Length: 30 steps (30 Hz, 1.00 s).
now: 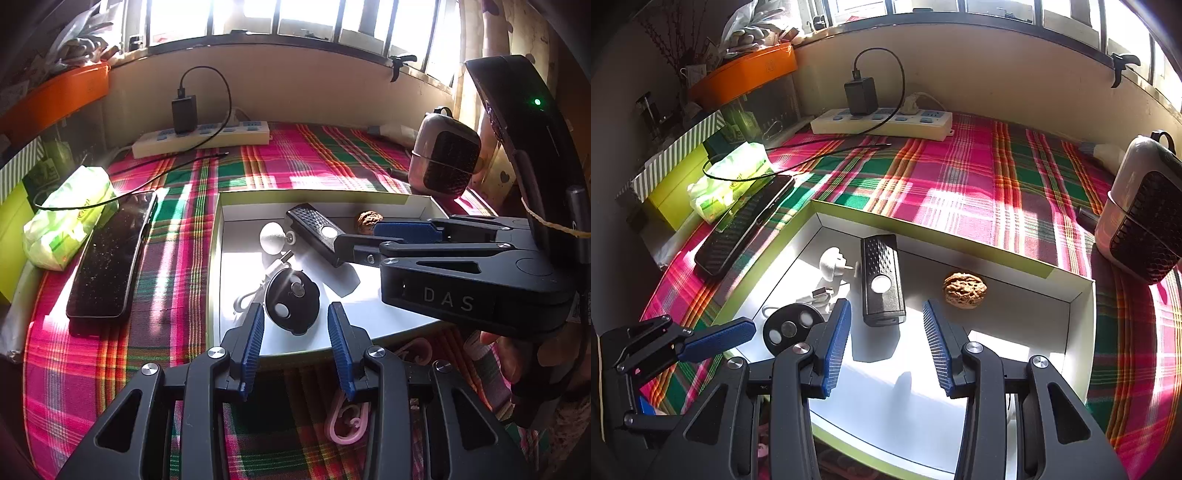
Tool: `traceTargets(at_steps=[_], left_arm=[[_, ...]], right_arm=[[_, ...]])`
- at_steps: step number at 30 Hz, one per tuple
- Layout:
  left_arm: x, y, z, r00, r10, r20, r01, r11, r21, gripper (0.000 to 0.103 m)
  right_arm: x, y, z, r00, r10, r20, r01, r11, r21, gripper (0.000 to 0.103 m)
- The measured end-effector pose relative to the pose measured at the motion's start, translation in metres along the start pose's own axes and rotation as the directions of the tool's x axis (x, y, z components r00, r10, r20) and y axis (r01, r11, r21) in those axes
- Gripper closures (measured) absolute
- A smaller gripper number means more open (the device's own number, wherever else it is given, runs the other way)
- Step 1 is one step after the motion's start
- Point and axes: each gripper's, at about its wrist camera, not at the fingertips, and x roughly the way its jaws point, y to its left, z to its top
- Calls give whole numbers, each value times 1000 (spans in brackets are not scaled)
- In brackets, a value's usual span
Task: Organize objects
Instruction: 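Open left tool to release the key fob while right tool releases the remote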
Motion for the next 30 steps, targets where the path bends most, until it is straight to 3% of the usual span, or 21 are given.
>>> traceTargets(at_steps=[14, 30], left_arm=[[-28, 2, -12, 998, 31, 53, -30, 999, -10, 69], [-46, -1, -34, 998, 0, 62, 2, 1000, -21, 69]], right_arm=[[-31, 7, -18, 998, -10, 64, 8, 1000, 27, 61], [-56, 16, -49, 994, -25, 105, 22, 999, 32, 61]])
